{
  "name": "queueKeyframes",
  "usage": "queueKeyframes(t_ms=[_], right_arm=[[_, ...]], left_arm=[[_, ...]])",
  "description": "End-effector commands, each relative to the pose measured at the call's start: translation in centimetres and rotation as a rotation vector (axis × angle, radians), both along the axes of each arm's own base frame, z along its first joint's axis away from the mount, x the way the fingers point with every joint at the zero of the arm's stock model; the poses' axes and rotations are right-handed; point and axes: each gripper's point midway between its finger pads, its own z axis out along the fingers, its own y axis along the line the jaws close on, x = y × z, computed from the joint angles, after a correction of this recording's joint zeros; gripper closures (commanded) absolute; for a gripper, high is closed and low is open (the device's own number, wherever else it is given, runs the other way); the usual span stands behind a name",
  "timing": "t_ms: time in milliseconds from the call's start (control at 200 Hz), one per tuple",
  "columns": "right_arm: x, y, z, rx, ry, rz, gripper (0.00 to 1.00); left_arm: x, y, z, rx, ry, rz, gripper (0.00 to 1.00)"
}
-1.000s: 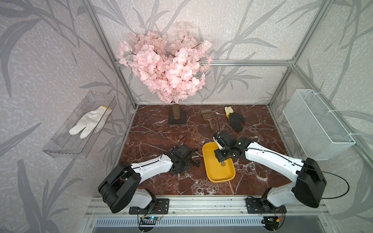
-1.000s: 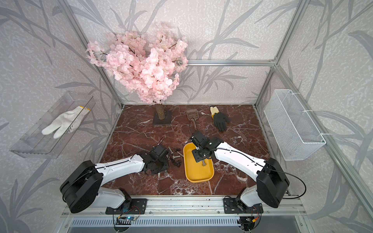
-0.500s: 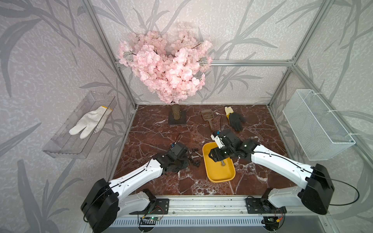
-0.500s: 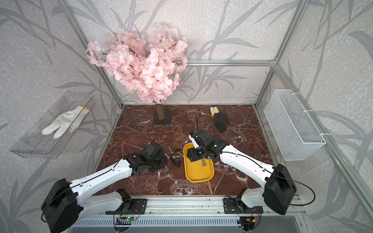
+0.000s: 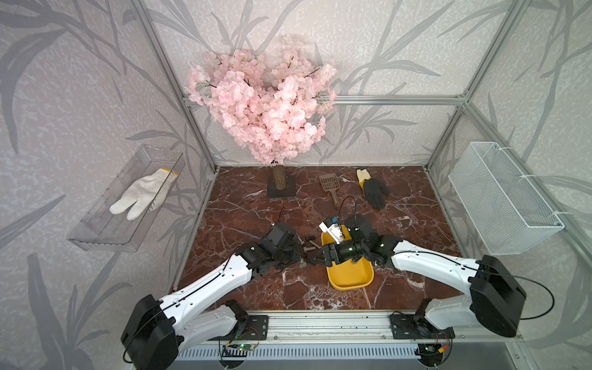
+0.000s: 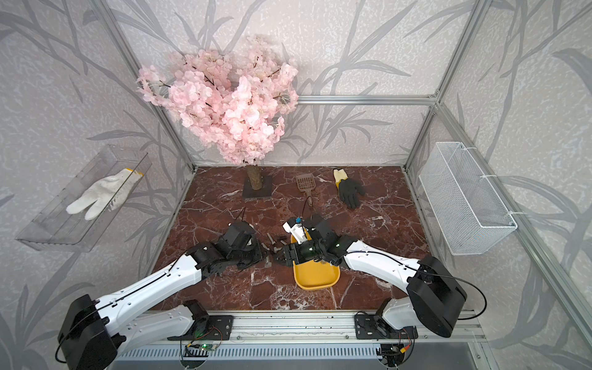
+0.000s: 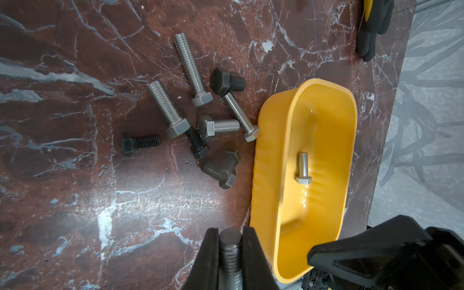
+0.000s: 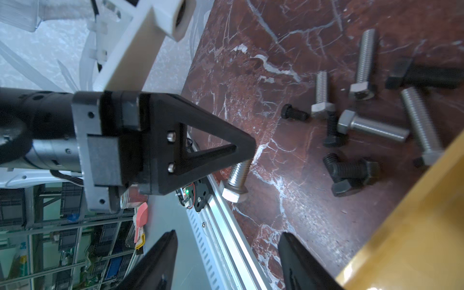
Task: Take the screw protection sleeves out of the storage box
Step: Pick up the bolt at the center of the board.
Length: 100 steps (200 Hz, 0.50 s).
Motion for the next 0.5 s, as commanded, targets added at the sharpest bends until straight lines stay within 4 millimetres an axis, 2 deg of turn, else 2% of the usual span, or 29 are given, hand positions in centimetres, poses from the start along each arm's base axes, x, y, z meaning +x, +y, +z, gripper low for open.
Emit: queueKeyframes(t_ms=[0, 145, 495], right_arm=[[-0.5, 1.3, 0.3, 0.054, 0.013, 0.04, 0.31], [-0.6, 2.0, -0.7, 0.039, 0.031, 0.052, 0.33], [0.0, 3.3, -1.6, 0.045, 0.057, 0.049, 0.4]], left_arm=[[0.8, -1.3, 2.3, -0.059, -0.047, -0.005, 0.92], [0.8, -1.6, 2.6, -0.076, -0.055, -0.005, 0.92], [0.6, -2.0, 2.8, -0.083, -0.059, -0.01, 0.92]])
